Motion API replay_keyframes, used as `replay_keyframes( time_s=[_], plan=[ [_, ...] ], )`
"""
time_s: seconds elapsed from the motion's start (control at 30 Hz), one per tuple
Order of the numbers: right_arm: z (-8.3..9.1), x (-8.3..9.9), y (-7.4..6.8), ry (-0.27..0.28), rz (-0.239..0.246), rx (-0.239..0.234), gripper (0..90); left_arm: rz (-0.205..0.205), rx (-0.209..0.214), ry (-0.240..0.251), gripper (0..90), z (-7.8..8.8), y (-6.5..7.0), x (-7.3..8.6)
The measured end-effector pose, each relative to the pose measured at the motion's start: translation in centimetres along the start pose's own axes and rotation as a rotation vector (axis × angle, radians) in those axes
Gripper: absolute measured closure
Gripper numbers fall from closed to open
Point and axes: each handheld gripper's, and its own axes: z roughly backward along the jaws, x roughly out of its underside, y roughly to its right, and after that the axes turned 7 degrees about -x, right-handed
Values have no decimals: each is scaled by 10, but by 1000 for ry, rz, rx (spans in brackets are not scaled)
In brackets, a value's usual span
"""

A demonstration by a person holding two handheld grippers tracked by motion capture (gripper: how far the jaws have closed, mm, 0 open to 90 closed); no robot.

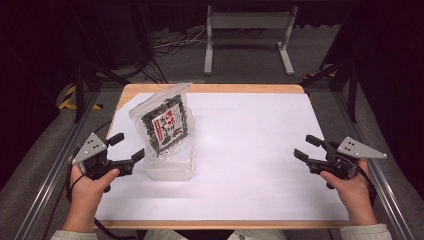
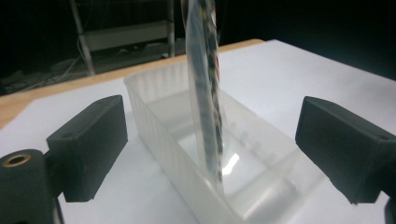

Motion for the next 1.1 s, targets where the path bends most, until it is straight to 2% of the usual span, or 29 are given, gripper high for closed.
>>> replay_keyframes(
  time_s=[0.37, 0.5, 0.6, 0.7, 0.8, 0.9, 1.1],
  plan=[
    [4, 16, 2, -22, -26, 8, 290, -30, -25, -73, 65, 15, -4, 39],
    [3, 23, 3, -30, -27, 5, 290, -1, -26, -77, 61, 15, -8, 56],
    [2, 29, 3, -39, -26, 8, 290, -8, -35, -93, 59, 12, -11, 68],
    [0, 37, 4, -46, -39, 7, 293, -33, -54, -123, 72, 7, -13, 81],
    [-1, 46, 6, -65, -53, 5, 295, -19, -41, -145, 78, 4, -14, 87],
    [-2, 54, 6, -85, -57, 9, 297, -18, -44, -147, 77, 1, -13, 90],
    [-4, 62, 6, -110, -70, 12, 297, 24, -38, -140, 70, 1, -16, 92]
  ],
)
